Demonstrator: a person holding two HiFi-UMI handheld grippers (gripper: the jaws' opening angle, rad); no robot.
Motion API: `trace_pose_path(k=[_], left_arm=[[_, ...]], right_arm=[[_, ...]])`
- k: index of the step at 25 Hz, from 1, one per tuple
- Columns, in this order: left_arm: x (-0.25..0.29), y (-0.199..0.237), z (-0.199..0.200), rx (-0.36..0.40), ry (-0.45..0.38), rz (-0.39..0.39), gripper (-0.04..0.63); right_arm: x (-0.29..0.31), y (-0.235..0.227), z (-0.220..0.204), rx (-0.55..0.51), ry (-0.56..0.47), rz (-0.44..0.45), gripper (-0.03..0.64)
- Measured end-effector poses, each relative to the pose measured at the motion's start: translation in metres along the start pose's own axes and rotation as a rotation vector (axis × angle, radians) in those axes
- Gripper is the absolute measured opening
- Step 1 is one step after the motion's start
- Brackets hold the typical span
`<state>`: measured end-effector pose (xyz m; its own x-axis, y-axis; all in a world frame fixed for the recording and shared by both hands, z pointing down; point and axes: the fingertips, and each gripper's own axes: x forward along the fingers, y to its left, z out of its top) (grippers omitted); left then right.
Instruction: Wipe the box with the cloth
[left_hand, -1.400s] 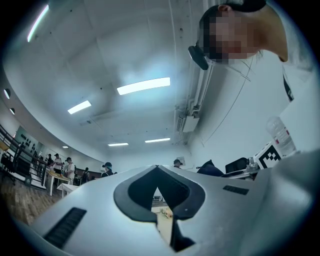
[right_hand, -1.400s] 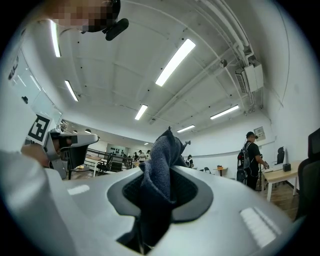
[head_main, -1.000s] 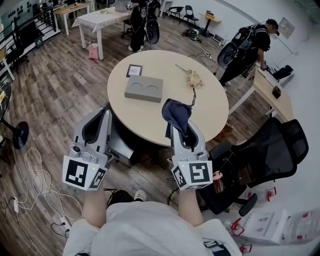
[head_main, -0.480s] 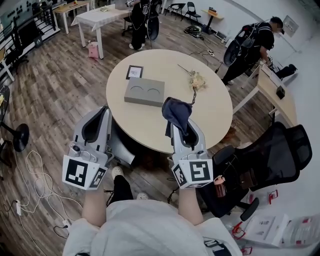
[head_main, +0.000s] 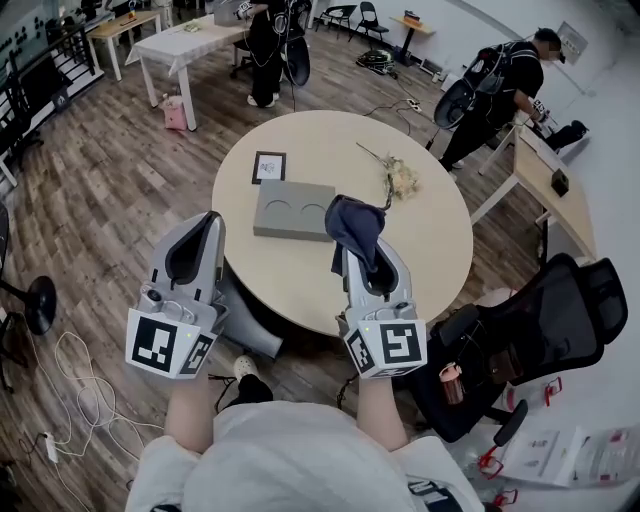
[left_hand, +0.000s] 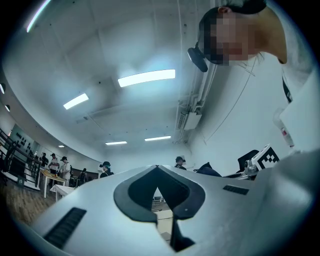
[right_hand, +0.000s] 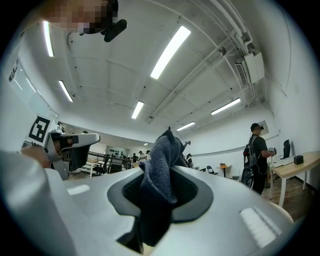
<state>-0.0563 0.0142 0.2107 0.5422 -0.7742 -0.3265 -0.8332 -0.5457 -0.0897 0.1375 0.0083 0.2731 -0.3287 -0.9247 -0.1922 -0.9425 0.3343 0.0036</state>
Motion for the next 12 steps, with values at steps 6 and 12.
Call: trace_pose_path(k=[6,12], left_arm=[[0.022,0.046,-0.011,-0.014,-0.001,-0.038,0.002],[0.044,0.079,-0.024,-0.028,0.013,-0.091,0.002]], right_arm=[[0.045,0.009,-0.006,0.002,-0.004,-0.043,0.094],[0.077,0.013,-0.014,-0.002,0.003,-0.097,0.094]])
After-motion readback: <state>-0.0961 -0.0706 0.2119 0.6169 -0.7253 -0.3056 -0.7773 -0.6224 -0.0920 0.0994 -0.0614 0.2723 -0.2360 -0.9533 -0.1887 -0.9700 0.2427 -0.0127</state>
